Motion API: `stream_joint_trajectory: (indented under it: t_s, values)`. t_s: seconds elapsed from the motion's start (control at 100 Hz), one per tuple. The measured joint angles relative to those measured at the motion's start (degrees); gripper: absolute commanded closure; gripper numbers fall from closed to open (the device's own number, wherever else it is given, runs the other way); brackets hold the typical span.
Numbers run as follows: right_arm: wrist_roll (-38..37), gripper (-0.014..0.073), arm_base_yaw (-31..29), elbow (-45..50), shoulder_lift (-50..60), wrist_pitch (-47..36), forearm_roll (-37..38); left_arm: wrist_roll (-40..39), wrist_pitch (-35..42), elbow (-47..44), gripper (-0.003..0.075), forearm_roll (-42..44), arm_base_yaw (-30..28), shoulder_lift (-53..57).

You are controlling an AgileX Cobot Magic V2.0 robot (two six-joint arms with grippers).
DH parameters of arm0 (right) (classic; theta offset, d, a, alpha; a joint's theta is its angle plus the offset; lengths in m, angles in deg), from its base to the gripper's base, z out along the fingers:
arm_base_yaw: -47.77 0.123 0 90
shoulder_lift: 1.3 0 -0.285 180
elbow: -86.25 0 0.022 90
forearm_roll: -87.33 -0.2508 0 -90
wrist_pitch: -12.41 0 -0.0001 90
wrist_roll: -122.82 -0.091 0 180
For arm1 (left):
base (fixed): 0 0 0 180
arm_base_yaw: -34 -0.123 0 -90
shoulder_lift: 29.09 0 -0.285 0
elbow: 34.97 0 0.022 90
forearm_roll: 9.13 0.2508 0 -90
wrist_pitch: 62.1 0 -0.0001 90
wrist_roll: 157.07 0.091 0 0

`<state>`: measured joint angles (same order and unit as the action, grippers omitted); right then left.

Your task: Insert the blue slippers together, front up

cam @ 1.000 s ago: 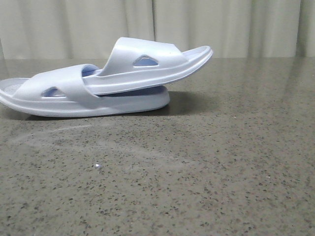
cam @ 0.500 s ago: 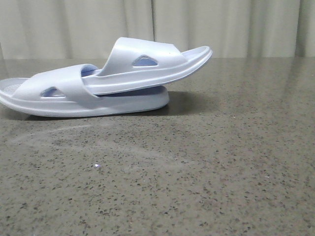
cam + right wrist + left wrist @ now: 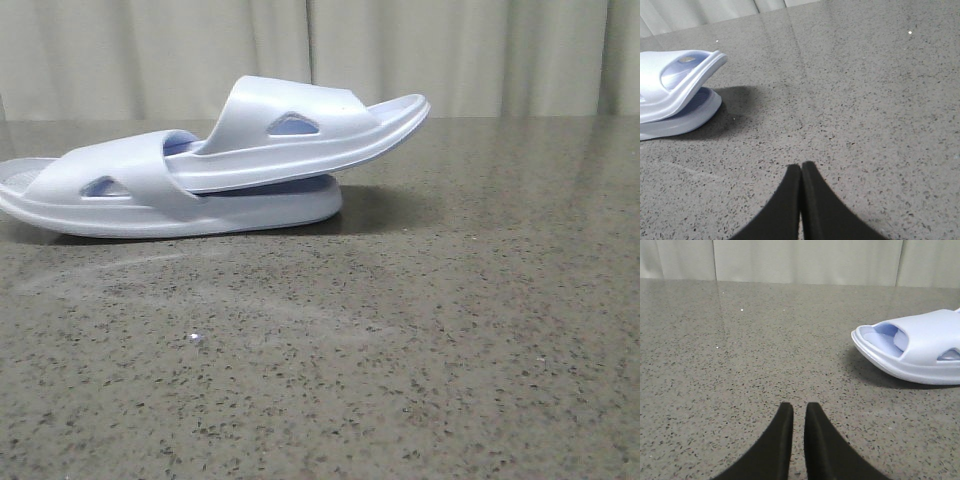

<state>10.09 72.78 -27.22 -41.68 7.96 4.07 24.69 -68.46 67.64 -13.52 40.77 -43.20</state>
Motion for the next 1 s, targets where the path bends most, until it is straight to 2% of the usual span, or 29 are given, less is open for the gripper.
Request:
stream_joint_trajectory:
  t_s: [0.32,0.52,0.82,0.9,0.95,1.0]
  values:
    - [0.0,0.0673,0.0,0.0,0.0,0.0,0.0,0.0,0.0,0.0,0.0705,0.0,0.0,0.0]
    - [0.0,0.0673,0.1,0.0,0.0,-5.7,-0.1,0.0,0.0,0.0,0.0705,0.0,0.0,0.0]
    - [0.0,0.0673,0.1,0.1,2.6,-8.7,0.2,0.0,0.0,0.0,0.0705,0.0,0.0,0.0]
    - [-1.8,0.0673,0.1,1.2,4.1,-9.2,5.1,0.0,0.0,0.0,0.0705,0.0,0.0,0.0]
    - [-7.1,0.0673,0.1,2.3,4.6,-10.4,12.3,0.0,0.0,0.0,0.0705,0.0,0.0,0.0]
    - [-16.4,0.0673,0.0,3.7,4.7,-12.1,21.0,0.0,0.0,0.0,0.0705,0.0,0.0,0.0]
